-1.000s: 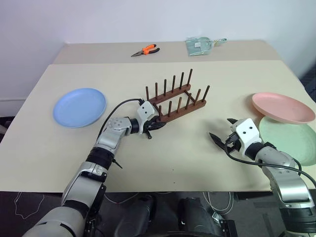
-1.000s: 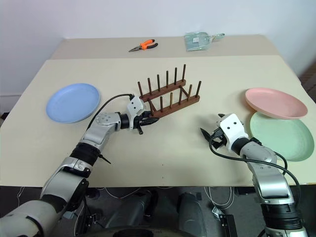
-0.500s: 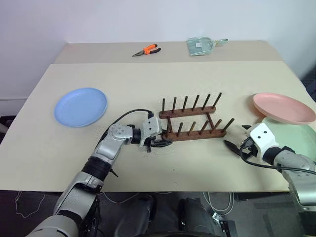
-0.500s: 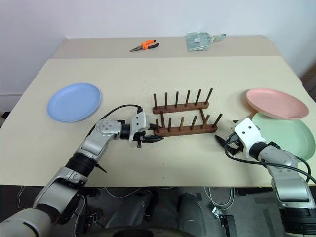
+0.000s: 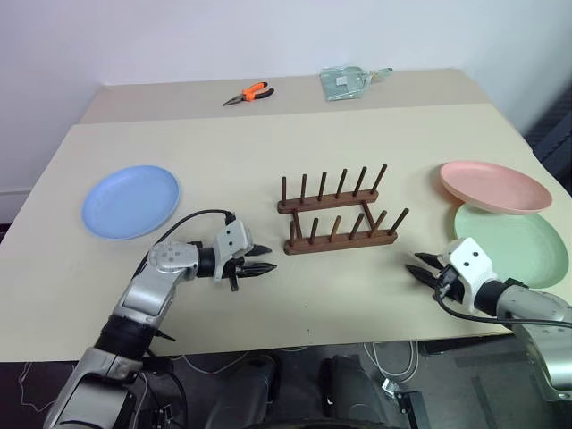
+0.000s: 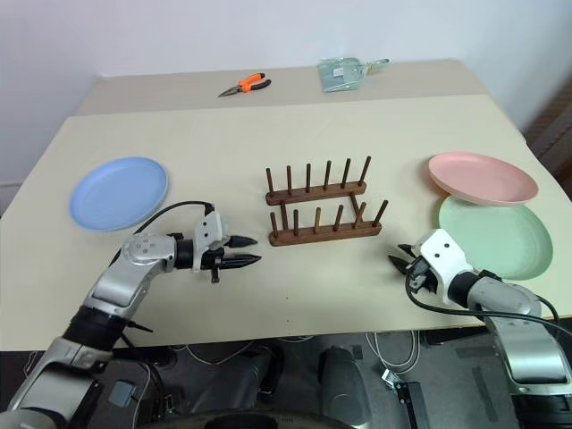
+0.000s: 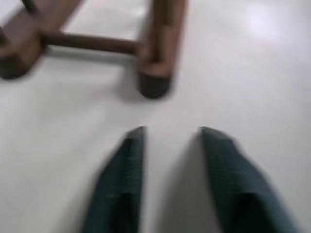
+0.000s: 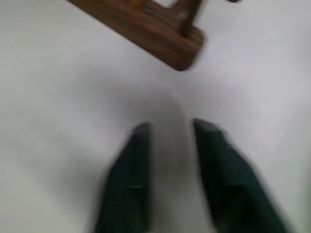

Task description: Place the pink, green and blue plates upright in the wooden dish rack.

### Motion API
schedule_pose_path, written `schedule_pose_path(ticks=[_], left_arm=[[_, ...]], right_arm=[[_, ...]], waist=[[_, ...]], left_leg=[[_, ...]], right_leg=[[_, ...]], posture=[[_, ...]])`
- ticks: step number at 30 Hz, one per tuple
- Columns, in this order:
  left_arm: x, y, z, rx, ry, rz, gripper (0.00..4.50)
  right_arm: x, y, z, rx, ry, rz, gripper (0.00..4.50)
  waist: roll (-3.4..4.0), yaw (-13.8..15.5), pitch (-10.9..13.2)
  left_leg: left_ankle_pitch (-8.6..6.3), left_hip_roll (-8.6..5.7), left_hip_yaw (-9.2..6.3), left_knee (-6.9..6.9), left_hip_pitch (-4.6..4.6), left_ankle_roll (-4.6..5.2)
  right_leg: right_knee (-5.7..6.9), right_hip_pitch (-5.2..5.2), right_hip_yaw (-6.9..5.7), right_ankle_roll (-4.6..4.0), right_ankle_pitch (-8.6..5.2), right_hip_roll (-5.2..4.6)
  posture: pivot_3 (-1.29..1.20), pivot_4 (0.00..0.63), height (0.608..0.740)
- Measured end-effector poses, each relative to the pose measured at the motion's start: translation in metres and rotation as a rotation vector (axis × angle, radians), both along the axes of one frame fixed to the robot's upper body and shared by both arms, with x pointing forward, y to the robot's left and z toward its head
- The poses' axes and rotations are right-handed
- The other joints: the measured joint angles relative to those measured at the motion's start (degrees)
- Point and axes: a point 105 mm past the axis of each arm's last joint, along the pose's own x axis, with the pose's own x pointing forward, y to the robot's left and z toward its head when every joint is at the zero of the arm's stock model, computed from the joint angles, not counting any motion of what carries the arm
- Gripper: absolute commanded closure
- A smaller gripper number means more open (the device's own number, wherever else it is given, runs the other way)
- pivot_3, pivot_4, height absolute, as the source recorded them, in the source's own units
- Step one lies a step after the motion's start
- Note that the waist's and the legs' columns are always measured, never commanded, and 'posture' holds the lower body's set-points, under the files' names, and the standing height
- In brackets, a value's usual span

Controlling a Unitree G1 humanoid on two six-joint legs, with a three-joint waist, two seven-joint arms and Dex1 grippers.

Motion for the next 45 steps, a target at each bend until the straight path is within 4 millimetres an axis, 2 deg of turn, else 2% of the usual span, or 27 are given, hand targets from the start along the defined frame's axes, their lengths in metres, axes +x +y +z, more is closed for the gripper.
schedule_pose_path(ticks=[5, 8, 13, 19, 22, 23, 26, 28, 31, 33, 35, 37, 40, 43, 45], left_arm=[[0.002, -0.049, 0.0, -0.142, 0.068, 0.061, 3.87], [0.022, -0.068, -0.001, -0.124, 0.006, 0.145, 3.87], [0.056, -0.072, 0.002, -0.113, -0.06, 0.316, 3.87], [0.069, -0.066, 0.003, -0.121, -0.085, 0.377, 3.87], [0.068, -0.065, 0.006, -0.133, -0.088, 0.377, 3.94], [0.066, -0.063, 0.006, -0.139, -0.088, 0.373, 3.94], [0.058, -0.053, 0.006, -0.15, -0.08, 0.358, 3.94], [0.051, -0.05, 0.007, -0.174, -0.051, 0.354, 3.94], [0.043, -0.047, 0.007, -0.181, -0.027, 0.331, 3.94], [0.038, -0.045, 0.006, -0.175, -0.021, 0.307, 3.94], [0.034, -0.045, 0.006, -0.171, -0.02, 0.289, 3.94], [0.032, -0.047, 0.009, -0.174, -0.022, 0.266, 3.94], [0.031, -0.05, 0.011, -0.185, -0.025, 0.255, 3.94], [0.03, -0.056, 0.017, -0.219, -0.027, 0.249, 3.94], [0.029, -0.058, 0.022, -0.243, -0.034, 0.245, 3.94]], right_arm=[[0.015, 0.023, 0.0, 0.005, -0.034, 0.043, 4.31], [0.036, 0.034, 0.0, -0.014, -0.087, 0.013, 4.31], [0.067, 0.038, 0.0, -0.069, -0.164, -0.068, 4.31], [0.077, 0.035, 0.002, -0.093, -0.195, -0.098, 4.31], [0.072, 0.029, 0.004, -0.106, -0.188, -0.078, 3.51], [0.067, 0.023, 0.007, -0.134, -0.183, -0.058, 3.09], [0.058, -0.005, 0.024, -0.218, -0.191, -0.062, 1.59], [0.056, -0.027, 0.048, -0.294, -0.236, -0.092, 0.59], [0.055, -0.05, 0.089, -0.396, -0.327, -0.128, 0.59], [0.053, -0.058, 0.1, -0.474, -0.344, -0.126, 0.59], [0.053, -0.068, 0.102, -0.568, -0.332, -0.133, 0.59], [0.053, -0.087, 0.097, -0.699, -0.277, -0.154, 0.59], [0.054, -0.104, 0.087, -0.775, -0.238, -0.187, 0.59], [0.058, -0.122, 0.07, -0.874, -0.202, -0.213, 1.44], [0.058, -0.133, 0.058, -0.926, -0.177, -0.226, 2.41]], waist=[[-0.04, 2.03, 0.01], [-0.07, 2.5, -0.01], [-0.19, 2.3, -0.13], [-0.2, 2.3, -0.21], [-0.19, 2.36, -0.21], [-0.18, 2.36, -0.2], [-0.14, 2.21, -0.18], [-0.09, 2.25, -0.14], [-0.11, 2.35, -0.13], [-0.12, 2.34, -0.12], [-0.12, 2.39, -0.11], [-0.13, 2.56, -0.1], [-0.15, 2.46, -0.09], [-0.14, 2.31, -0.08], [-0.12, 2.37, -0.07]], left_leg=[[0.0, -0.03, 0.02, 0.13, -0.07, 0.0], [0.01, -0.02, 0.04, 0.21, -0.06, 0.0], [0.0, -0.02, 0.03, 0.34, 0.01, -0.01], [0.01, -0.01, 0.03, 0.33, 0.01, 0.0], [0.0, -0.02, 0.03, 0.33, -0.01, -0.01], [0.0, -0.02, 0.03, 0.32, -0.05, 0.0], [-0.03, -0.03, 0.07, 0.28, -0.1, 0.04], [-0.03, -0.02, 0.07, 0.27, -0.13, 0.04], [-0.03, -0.01, 0.06, 0.27, -0.14, 0.03], [-0.03, -0.01, 0.07, 0.27, -0.15, 0.04], [-0.04, -0.02, 0.09, 0.28, -0.18, 0.04], [-0.04, -0.03, 0.1, 0.31, -0.21, 0.05], [-0.04, -0.03, 0.11, 0.3, -0.22, 0.06], [-0.04, -0.03, 0.13, 0.29, -0.22, 0.06], [-0.03, -0.03, 0.12, 0.29, -0.22, 0.06]], right_leg=[[-0.05, 0.05, -0.01, 0.23, -0.16, -0.04], [-0.02, 0.04, -0.03, 0.03, 0.04, -0.04], [0.02, 0.13, -0.05, 0.14, 0.05, 0.04], [0.05, 0.09, -0.05, 0.05, 0.16, 0.06], [0.05, 0.08, -0.05, 0.06, 0.15, 0.06], [0.03, 0.04, -0.05, 0.09, 0.14, 0.05], [0.02, -0.06, -0.02, 0.1, 0.13, 0.04], [0.03, -0.09, -0.02, 0.1, 0.13, 0.03], [0.02, -0.07, -0.04, 0.1, 0.12, 0.03], [0.0, -0.07, -0.04, 0.1, 0.11, 0.01], [-0.02, -0.08, -0.04, 0.09, 0.11, -0.01], [-0.04, -0.08, -0.04, 0.08, 0.11, -0.02], [-0.06, -0.1, -0.04, 0.08, 0.11, -0.03], [-0.04, -0.11, -0.03, 0.07, 0.11, -0.03], [-0.03, -0.13, -0.03, 0.08, 0.11, -0.03]], posture=[[0.0, 0.15, 0.729], [0.0, 0.15, 0.729], [0.0, 0.15, 0.729], [0.0, 0.15, 0.729], [0.0, 0.15, 0.729], [0.0, 0.15, 0.729], [0.0, 0.15, 0.729], [0.0, 0.15, 0.729], [0.0, 0.15, 0.729], [0.0, 0.15, 0.729], [0.0, 0.15, 0.729], [0.0, 0.15, 0.729], [0.0, 0.15, 0.729], [0.0, 0.15, 0.729], [0.0, 0.15, 0.729]])
